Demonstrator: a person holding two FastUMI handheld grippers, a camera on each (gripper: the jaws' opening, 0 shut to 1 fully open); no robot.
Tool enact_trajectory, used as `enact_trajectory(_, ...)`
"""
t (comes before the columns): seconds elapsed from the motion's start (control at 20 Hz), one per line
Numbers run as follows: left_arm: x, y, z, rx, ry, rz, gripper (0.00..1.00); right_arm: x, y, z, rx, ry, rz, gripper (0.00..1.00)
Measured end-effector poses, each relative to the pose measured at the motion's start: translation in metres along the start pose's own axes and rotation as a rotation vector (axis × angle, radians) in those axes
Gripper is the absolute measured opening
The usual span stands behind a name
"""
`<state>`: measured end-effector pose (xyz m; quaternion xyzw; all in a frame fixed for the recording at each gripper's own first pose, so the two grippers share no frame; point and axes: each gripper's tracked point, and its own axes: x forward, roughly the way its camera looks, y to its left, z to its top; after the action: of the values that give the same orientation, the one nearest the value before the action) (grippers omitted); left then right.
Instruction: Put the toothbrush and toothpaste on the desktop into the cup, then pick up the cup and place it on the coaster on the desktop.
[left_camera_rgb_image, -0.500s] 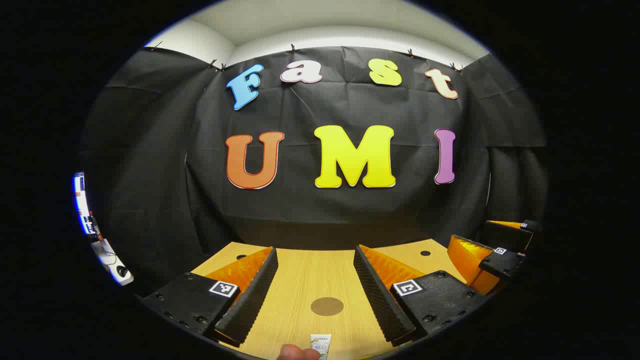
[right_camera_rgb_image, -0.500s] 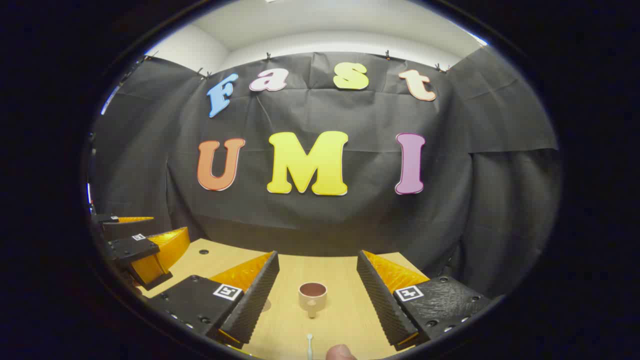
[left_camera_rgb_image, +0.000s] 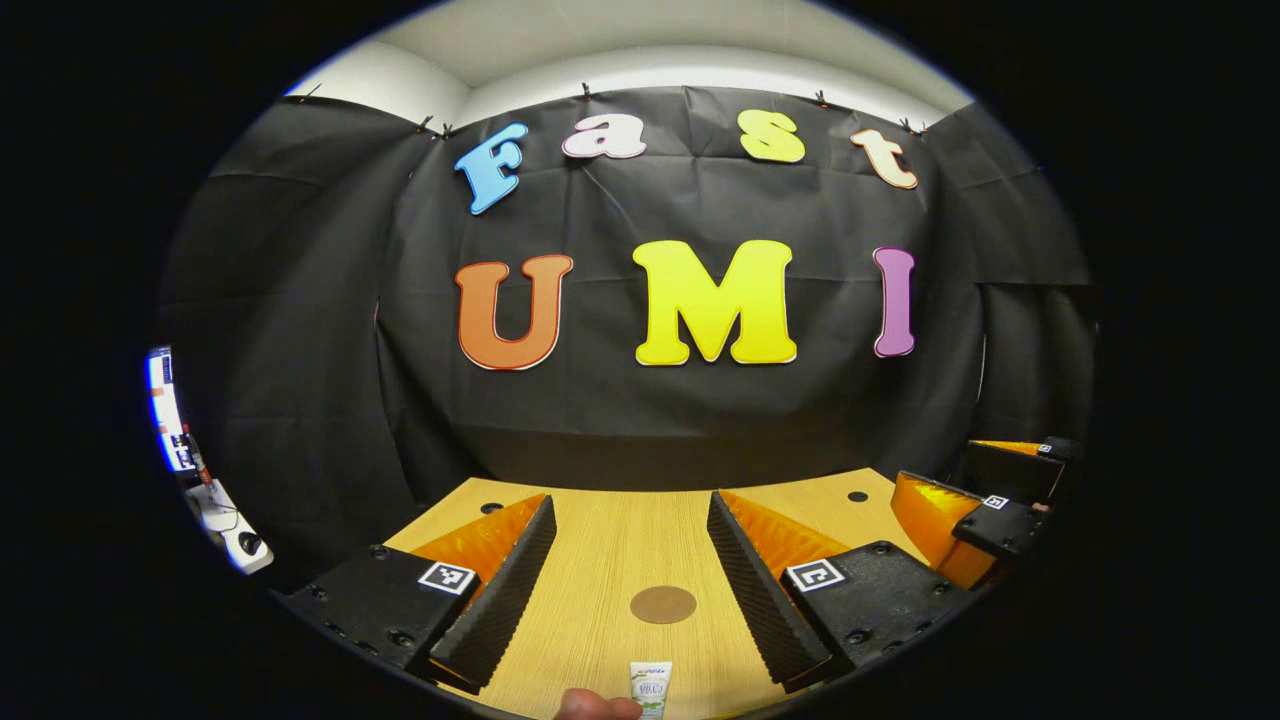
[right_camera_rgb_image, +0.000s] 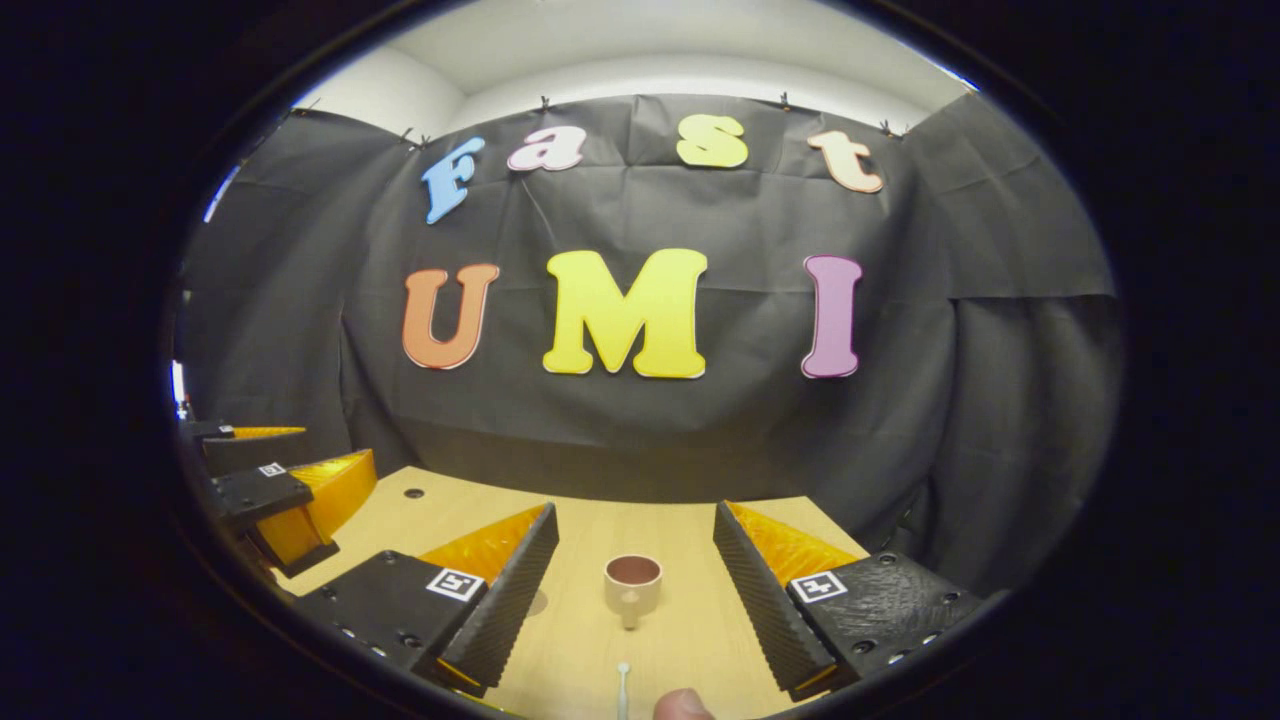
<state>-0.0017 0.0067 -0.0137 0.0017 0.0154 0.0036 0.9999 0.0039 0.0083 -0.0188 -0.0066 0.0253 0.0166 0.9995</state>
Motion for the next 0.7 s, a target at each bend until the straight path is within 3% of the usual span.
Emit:
enact_trajectory(0.4, -0.002, -0.007, -0.059, 0.019, 0.135, -0.040, 0.97, 0.006, 0.003, -0.049, -0.012, 0.158, 0.033, 0.95)
enact_trajectory(0.7, -0.020, -0.008, -0.128, 0.047, 0.346, -0.091, 0.97, 0.009, 0.013, -0.121, -0.022, 0.425, 0.072, 0.96)
